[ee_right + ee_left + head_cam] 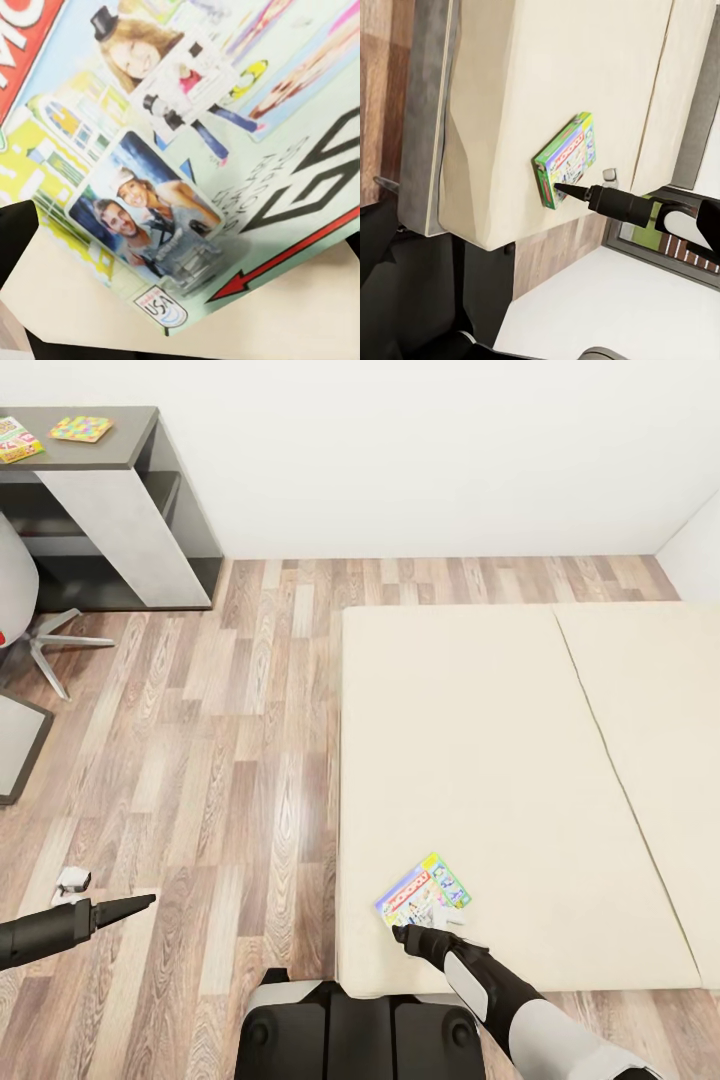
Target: Put all the toys in the child's room - the three board games (two on the bed and one on the table), the two jigsaw puzzles on the table, and the tennis ball on the table - inside the toy box on the table in the child's room.
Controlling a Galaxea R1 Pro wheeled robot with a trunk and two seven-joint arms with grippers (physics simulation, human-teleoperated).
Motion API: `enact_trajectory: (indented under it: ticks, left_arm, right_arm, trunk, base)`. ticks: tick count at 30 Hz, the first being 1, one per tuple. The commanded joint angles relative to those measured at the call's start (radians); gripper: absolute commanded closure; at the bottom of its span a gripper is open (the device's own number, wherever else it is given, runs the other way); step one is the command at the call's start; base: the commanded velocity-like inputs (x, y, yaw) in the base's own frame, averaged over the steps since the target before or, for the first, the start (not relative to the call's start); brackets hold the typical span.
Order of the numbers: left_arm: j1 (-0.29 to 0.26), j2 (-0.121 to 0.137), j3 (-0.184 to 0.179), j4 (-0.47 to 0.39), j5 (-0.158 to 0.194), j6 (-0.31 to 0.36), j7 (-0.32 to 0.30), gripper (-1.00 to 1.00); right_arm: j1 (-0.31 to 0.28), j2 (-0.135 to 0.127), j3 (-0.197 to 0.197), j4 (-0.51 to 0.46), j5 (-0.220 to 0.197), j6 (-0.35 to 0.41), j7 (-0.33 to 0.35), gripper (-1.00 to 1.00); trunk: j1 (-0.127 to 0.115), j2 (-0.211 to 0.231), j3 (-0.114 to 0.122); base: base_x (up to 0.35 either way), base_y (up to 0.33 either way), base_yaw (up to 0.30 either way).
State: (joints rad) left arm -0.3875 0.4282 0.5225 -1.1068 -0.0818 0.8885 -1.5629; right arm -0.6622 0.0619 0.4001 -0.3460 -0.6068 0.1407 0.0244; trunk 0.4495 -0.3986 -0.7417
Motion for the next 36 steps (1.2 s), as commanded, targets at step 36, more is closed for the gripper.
enact_trajectory:
  ticks: [36]
  left_arm:
    - [-0.001, 0.000, 0.001, -0.001, -0.009, 0.010, -0.008, -1.00]
  right_arm:
    - [0.000, -0.002, 0.002, 0.000, -0.004, 0.014, 0.000, -1.00]
  trunk:
    - [0.001, -0.001, 0.043]
  base:
    - [0.000, 0.000, 0.000]
